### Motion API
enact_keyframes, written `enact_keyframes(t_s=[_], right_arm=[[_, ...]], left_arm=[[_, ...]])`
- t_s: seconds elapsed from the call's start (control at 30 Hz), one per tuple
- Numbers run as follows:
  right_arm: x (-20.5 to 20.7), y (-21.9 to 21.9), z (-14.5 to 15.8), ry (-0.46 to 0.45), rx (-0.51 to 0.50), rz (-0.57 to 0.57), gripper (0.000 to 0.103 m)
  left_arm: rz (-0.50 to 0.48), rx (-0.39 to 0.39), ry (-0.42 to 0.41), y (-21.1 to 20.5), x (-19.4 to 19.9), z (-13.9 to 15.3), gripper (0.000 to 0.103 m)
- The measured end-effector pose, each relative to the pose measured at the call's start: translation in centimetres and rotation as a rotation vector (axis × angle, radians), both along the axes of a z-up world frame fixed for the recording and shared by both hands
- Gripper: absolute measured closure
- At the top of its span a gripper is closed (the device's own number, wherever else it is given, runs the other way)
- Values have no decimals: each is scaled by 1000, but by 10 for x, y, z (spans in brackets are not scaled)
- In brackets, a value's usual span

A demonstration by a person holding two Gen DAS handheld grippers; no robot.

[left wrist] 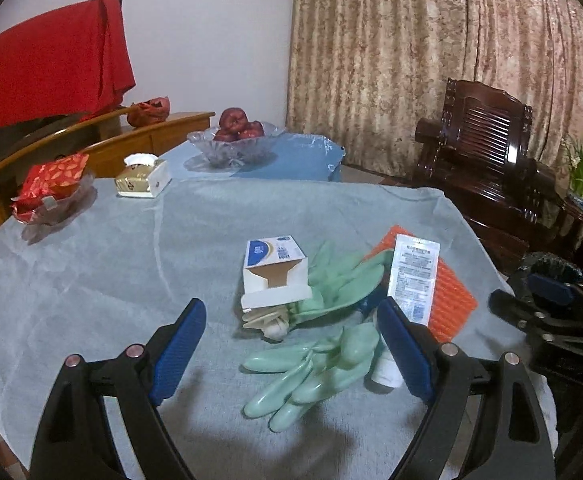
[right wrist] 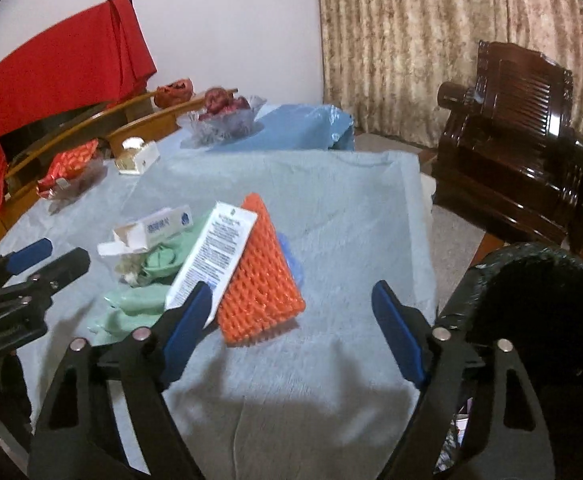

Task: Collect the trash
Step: 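Move both tools back over the table toward the orange foam net, then grasp the orange foam net with the right gripper and lift it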

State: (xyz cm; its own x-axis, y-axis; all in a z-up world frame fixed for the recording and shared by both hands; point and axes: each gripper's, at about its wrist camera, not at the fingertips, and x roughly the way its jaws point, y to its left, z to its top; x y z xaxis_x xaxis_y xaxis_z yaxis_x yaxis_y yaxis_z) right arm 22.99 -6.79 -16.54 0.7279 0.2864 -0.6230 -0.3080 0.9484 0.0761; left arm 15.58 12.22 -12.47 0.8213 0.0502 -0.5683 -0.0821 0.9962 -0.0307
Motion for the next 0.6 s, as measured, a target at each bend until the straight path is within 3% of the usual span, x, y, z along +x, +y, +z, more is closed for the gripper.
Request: enact_keyframes(t_s=[0.37, 0.47, 0.6], right_arm=[[37, 8, -36, 109, -9, 44, 44], [42, 14, -40, 130, -3, 75, 53], [44, 16, -43, 160, 27, 124, 75]], left_arm=[[-33, -10, 27, -6, 21, -14, 19], [-41, -12, 34, -8, 23, -18, 19], [-49, -21, 39, -10, 26, -19, 19]])
